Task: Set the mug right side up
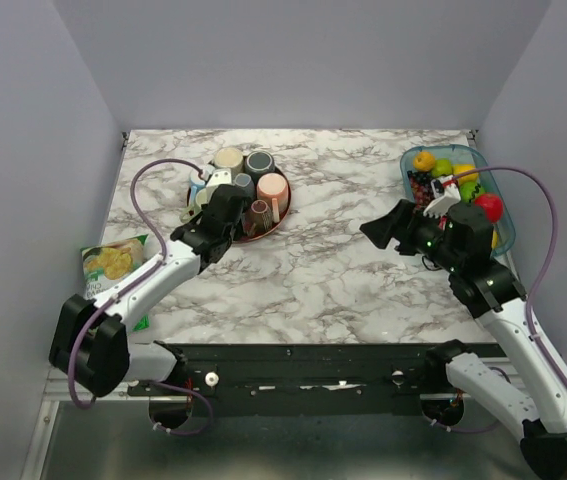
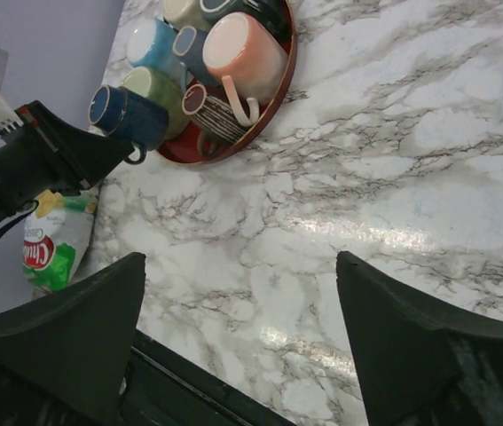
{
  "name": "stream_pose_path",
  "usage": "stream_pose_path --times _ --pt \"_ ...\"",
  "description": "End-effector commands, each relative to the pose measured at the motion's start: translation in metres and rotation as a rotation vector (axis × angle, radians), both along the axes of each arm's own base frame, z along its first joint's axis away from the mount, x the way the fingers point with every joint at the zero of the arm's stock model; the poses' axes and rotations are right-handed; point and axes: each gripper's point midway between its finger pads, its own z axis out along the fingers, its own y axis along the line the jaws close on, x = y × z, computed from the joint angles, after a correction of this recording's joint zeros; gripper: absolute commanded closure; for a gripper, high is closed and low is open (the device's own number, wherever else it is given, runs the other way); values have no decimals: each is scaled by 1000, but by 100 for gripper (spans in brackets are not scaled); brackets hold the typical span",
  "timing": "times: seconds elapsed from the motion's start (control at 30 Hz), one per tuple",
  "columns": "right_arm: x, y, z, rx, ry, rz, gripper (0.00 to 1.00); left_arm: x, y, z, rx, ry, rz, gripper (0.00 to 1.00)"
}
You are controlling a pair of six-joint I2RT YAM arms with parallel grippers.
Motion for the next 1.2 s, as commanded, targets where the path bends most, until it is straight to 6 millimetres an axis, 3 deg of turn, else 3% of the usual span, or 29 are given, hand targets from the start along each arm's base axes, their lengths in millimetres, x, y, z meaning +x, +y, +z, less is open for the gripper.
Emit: stream_pose_path --times 0.0,0.13,0.17,0.2,0.27,0.4,0.47,0.53,0.57,0.67,0.77,0.9,1.17 --pt "-11 13 14 61 -76 86 0 -12 -13 70 -163 -130 -52 100" --pt "-26 41 38 230 -140 247 0 -30 -43 125 -352 -206 -200 100" --pt "-27 47 56 283 -207 283 0 -36 -54 137 -405 -213 -261 100" --pt "-28 53 52 315 -200 310 0 -42 -60 152 -450 -238 -297 100" --pt "-35 64 72 415 -241 371 0 -47 -70 185 -539 -308 -351 100" --pt "-42 82 89 486 -275 426 1 -80 -104 242 -769 -380 -577 100" --pt "-45 92 102 525 -296 448 2 -91 -113 271 -878 -434 -641 100" --pt "-50 101 109 572 -290 470 6 -104 -119 286 -958 -451 -702 100" --pt "-53 103 122 603 -333 488 7 -111 -120 303 -992 -511 -742 100" --pt "-58 112 140 645 -360 522 19 -130 -123 328 -1055 -603 -828 100" --pt "-61 120 154 667 -386 542 28 -147 -126 344 -1094 -663 -899 100" --pt "-72 122 182 714 -473 577 35 -158 -132 350 -1125 -683 -951 100" --pt "-78 120 206 745 -561 578 39 -172 -140 354 -1160 -689 -1010 100"
